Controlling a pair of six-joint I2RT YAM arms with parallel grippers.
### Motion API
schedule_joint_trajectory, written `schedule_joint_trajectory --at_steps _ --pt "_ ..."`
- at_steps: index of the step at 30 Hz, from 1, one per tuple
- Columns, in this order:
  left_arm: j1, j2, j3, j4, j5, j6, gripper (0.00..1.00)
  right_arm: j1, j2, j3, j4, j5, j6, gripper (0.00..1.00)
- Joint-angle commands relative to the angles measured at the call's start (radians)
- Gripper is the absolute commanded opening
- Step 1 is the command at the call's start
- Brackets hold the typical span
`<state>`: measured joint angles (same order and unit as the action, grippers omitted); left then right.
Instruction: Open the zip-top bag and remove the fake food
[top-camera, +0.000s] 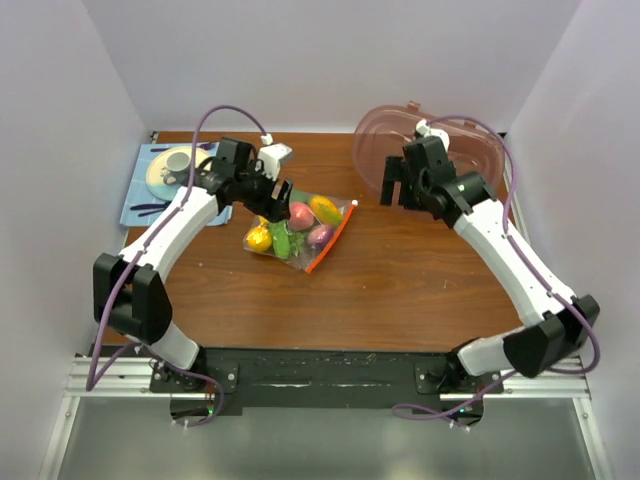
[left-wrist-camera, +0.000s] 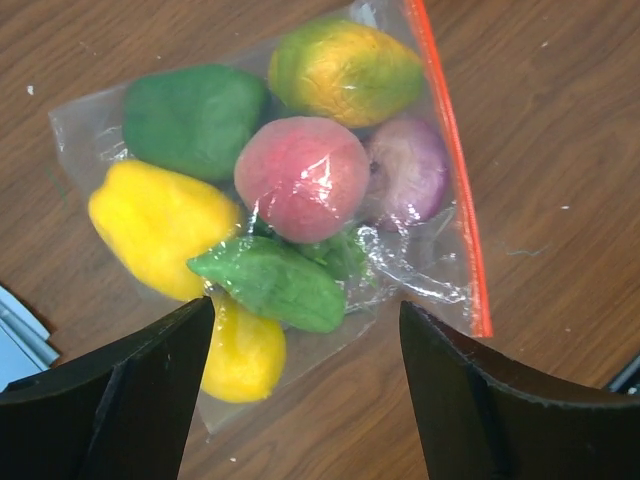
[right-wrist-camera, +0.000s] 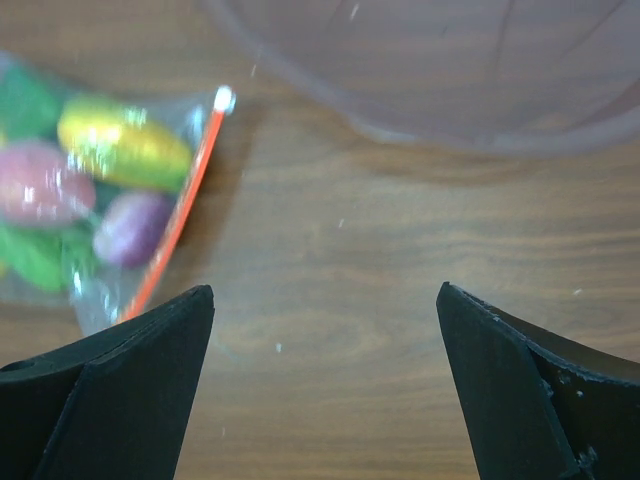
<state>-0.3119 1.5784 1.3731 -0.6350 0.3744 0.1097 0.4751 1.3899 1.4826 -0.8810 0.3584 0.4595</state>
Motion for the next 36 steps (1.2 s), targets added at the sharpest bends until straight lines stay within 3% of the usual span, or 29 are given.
schedule_joint_trajectory --at_steps 1,6,9,11,13,15,17,23,28,36 --pt "-0.015 0.031 0.0 0.057 -0.054 0.065 0.81 -0.076 0.087 0.154 0.008 0.109 -0.009 0.95" --pt "-0.101 0.071 -0.014 0.067 -0.153 0.102 0.79 -0.205 0.248 0.289 0.079 -0.007 -0.022 0.8" --pt "-0.136 0.068 -0.037 0.083 -0.154 0.116 0.8 -0.239 0.372 0.401 0.068 -0.016 -0.025 0.63" --pt "-0.15 0.055 -0.058 0.103 -0.152 0.128 0.81 -0.248 0.429 0.451 0.059 -0.006 -0.028 0.46" --pt "-0.164 0.049 -0.088 0.127 -0.154 0.133 0.82 -0.262 0.491 0.459 0.069 -0.016 -0.024 0.36" --pt "-0.174 0.054 -0.101 0.138 -0.155 0.14 0.82 -0.265 0.535 0.456 0.076 -0.001 -0.019 0.2" --pt "-0.202 0.06 -0.106 0.126 -0.15 0.154 0.82 -0.268 0.551 0.418 0.077 0.059 -0.004 0.15" --pt "-0.297 0.051 -0.179 0.19 -0.218 0.185 0.82 -0.28 0.52 0.205 0.14 0.194 0.028 0.11" --pt "-0.32 0.057 -0.209 0.21 -0.245 0.196 0.83 -0.277 0.454 0.049 0.14 0.174 0.096 0.05" --pt "-0.322 0.025 -0.262 0.271 -0.263 0.177 0.85 -0.218 0.263 -0.205 0.178 0.103 0.126 0.04"
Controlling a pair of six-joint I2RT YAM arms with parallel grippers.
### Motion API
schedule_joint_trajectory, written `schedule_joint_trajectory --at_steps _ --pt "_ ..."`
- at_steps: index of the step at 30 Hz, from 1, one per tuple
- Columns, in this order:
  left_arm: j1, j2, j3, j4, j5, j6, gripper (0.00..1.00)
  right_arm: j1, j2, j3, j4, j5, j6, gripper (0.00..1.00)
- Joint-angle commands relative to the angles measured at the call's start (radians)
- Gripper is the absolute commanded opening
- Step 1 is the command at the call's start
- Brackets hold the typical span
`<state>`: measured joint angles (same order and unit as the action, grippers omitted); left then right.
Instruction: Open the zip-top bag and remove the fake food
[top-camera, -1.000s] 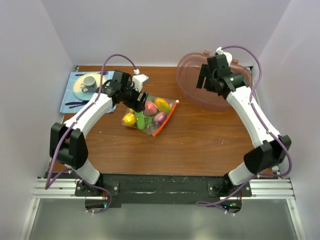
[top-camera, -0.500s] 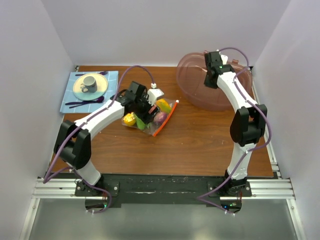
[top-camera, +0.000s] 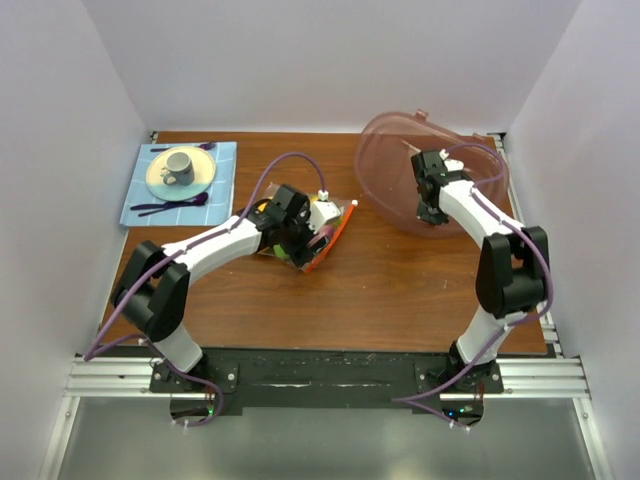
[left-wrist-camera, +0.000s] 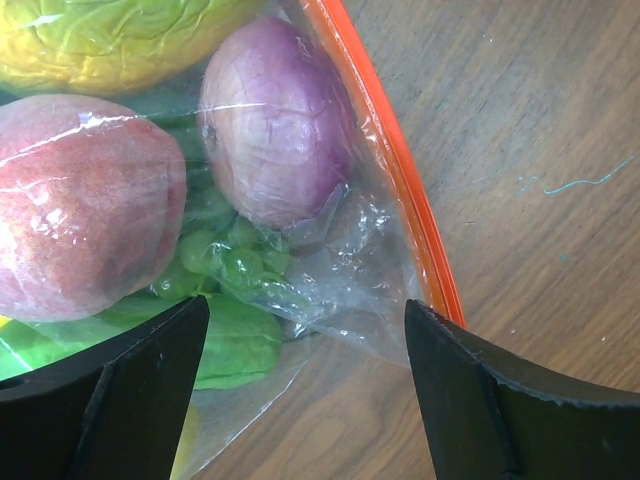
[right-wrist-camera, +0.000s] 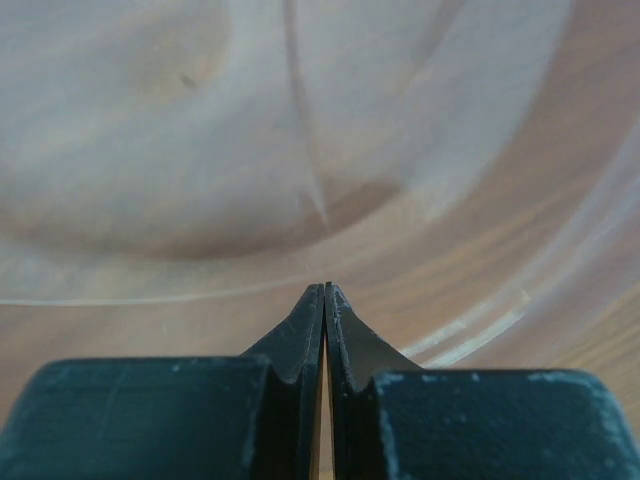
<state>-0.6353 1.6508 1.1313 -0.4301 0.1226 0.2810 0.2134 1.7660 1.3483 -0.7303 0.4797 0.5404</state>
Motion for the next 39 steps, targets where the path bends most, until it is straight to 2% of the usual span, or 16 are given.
schedule_joint_trajectory --at_steps 1,8,17,22,27,30,35,37,39 --pt "0.0 -0.049 -0.024 0.07 -0.009 0.006 0.86 0.055 -0.131 -0.087 0.026 -0.019 0.05 0.03" --pt "-0.024 -0.025 -0.028 0.051 -0.012 0.017 0.87 0.164 -0.253 -0.219 -0.004 -0.019 0.102 0.01" --pt "-0.037 -0.126 -0.005 -0.094 0.121 0.047 0.88 0.17 -0.318 -0.314 -0.015 0.027 0.104 0.02" --pt "-0.047 -0.183 -0.065 -0.047 0.128 0.024 0.91 0.17 -0.293 -0.314 0.005 0.016 0.109 0.02" --pt "-0.133 -0.137 -0.136 0.053 -0.047 0.0 0.92 0.17 -0.286 -0.31 0.008 0.013 0.112 0.02" --pt "-0.185 -0.095 -0.168 0.129 -0.21 0.001 0.91 0.172 -0.3 -0.316 0.002 0.013 0.11 0.02" --pt "-0.198 0.001 -0.156 0.257 -0.527 -0.009 0.86 0.17 -0.329 -0.339 0.008 0.011 0.109 0.02" --pt "-0.198 0.018 -0.146 0.318 -0.618 -0.002 0.84 0.17 -0.339 -0.348 0.012 0.005 0.109 0.02" --pt "-0.199 0.029 -0.136 0.364 -0.647 0.017 0.84 0.17 -0.347 -0.362 0.02 0.0 0.107 0.02"
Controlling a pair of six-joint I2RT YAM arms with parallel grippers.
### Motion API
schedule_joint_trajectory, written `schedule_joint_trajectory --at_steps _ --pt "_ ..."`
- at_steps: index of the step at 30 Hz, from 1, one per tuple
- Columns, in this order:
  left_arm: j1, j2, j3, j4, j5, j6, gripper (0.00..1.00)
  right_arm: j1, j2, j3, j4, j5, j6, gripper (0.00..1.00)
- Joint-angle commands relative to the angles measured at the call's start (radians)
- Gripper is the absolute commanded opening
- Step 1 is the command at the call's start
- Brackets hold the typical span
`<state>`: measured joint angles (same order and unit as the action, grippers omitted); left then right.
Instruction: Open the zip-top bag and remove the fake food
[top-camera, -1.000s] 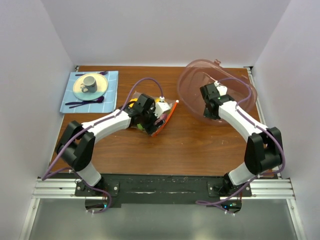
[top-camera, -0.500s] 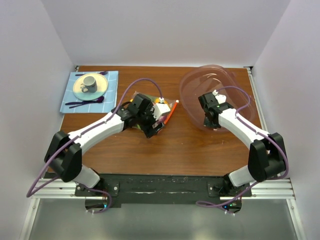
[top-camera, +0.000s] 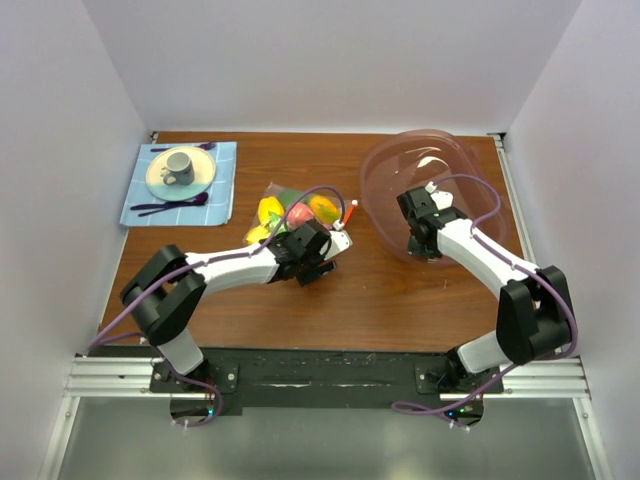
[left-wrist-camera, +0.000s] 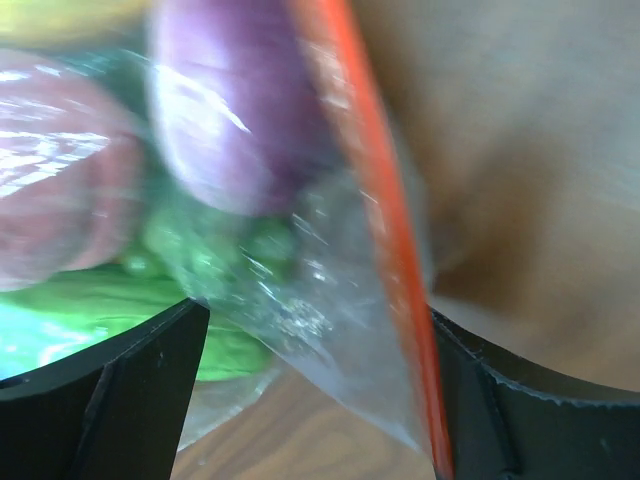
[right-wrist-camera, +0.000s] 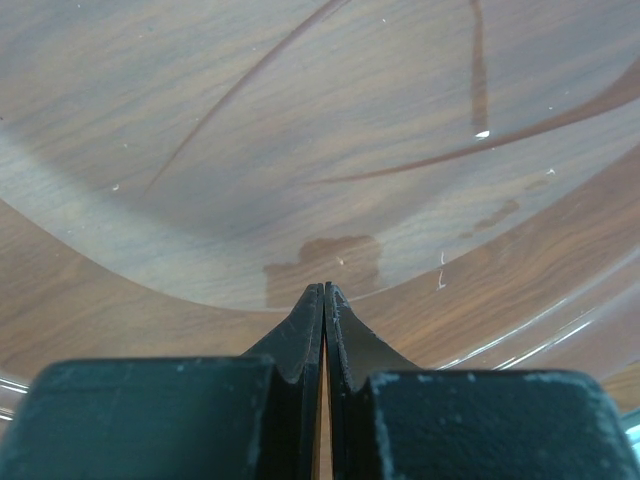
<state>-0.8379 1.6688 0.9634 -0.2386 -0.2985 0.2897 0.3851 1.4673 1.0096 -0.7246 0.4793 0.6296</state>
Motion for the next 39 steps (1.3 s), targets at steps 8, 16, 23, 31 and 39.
schedule_joint_trajectory --at_steps 8,16,23,31,39 --pt "0.005 -0.006 0.103 0.069 -0.094 0.002 0.01 -0.002 -0.073 -0.062 0.03 -0.03 0.021 0.0" --pt "0.057 -0.251 0.086 -0.116 0.057 0.028 0.0 0.038 -0.082 -0.124 0.082 -0.128 0.038 0.0" --pt "0.198 -0.513 0.12 -0.324 0.124 0.121 0.0 0.205 -0.064 -0.144 0.062 -0.114 0.122 0.0" --pt "0.224 -0.665 0.095 -0.468 0.151 0.172 0.0 0.322 -0.137 -0.025 0.025 -0.137 0.087 0.02" --pt "0.226 -0.693 0.149 -0.602 0.274 0.212 0.0 0.333 -0.366 -0.018 0.466 -0.387 -0.316 0.5"
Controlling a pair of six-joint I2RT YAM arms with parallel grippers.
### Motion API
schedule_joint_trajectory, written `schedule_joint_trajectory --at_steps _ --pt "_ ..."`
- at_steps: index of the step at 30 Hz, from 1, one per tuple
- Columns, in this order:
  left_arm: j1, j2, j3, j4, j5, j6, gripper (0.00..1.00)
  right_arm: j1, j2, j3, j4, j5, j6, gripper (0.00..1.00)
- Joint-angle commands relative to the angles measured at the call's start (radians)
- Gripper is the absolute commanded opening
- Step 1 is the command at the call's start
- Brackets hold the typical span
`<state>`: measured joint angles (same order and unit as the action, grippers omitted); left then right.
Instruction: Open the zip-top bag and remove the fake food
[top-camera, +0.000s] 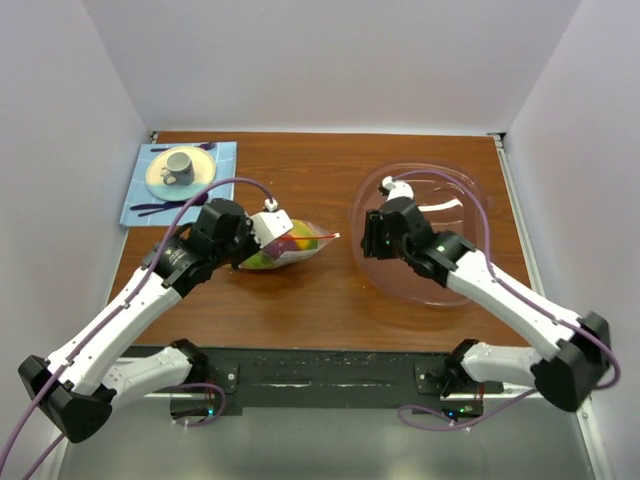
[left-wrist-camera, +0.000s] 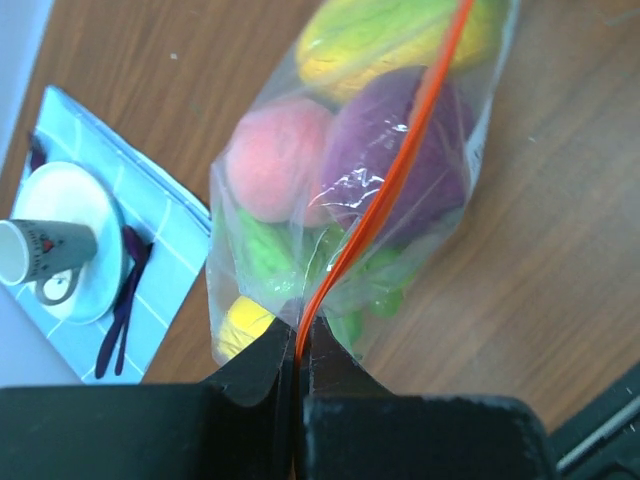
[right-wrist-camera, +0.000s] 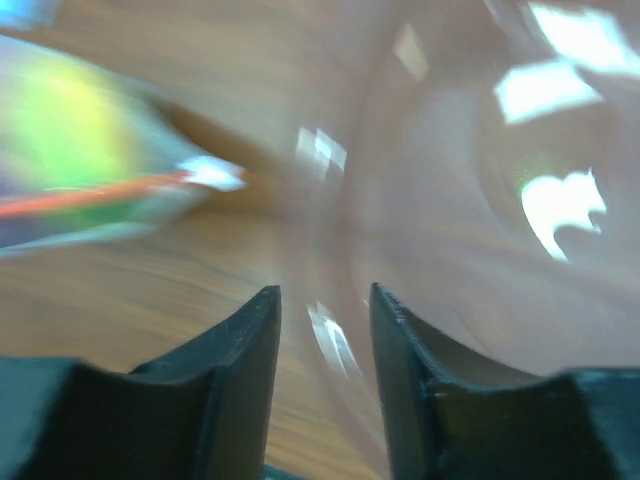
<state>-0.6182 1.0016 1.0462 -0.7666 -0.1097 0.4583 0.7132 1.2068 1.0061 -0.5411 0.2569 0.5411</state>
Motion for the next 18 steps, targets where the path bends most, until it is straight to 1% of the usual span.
schedule_joint_trajectory --at_steps 1,2,3,4,5,11,14,18 --pt "0.005 -0.031 0.069 -0.086 0.105 0.051 0.0 0.005 -0.121 -0.027 0.324 -0.251 -0.293 0.54" --pt "0.006 -0.032 0.081 -0.1 0.105 0.074 0.0 0.005 -0.133 -0.043 0.386 -0.298 -0.323 0.59" --pt "0.005 -0.031 0.093 -0.135 0.105 0.083 0.0 0.006 -0.13 -0.041 0.404 -0.326 -0.338 0.61" --pt "0.006 -0.031 0.107 -0.152 0.129 0.091 0.0 0.006 -0.121 -0.035 0.417 -0.399 -0.366 0.61" --pt "0.006 -0.031 0.136 -0.166 0.131 0.103 0.0 0.008 -0.113 -0.02 0.44 -0.428 -0.378 0.61" --pt "0.006 -0.015 0.253 -0.267 0.169 0.115 0.0 0.109 -0.023 0.024 0.575 -0.531 -0.474 0.61" --pt "0.006 -0.012 0.268 -0.277 0.166 0.115 0.0 0.15 0.033 0.083 0.564 -0.596 -0.504 0.58" --pt "0.006 -0.014 0.264 -0.275 0.162 0.117 0.0 0.202 0.051 0.121 0.546 -0.642 -0.51 0.54"
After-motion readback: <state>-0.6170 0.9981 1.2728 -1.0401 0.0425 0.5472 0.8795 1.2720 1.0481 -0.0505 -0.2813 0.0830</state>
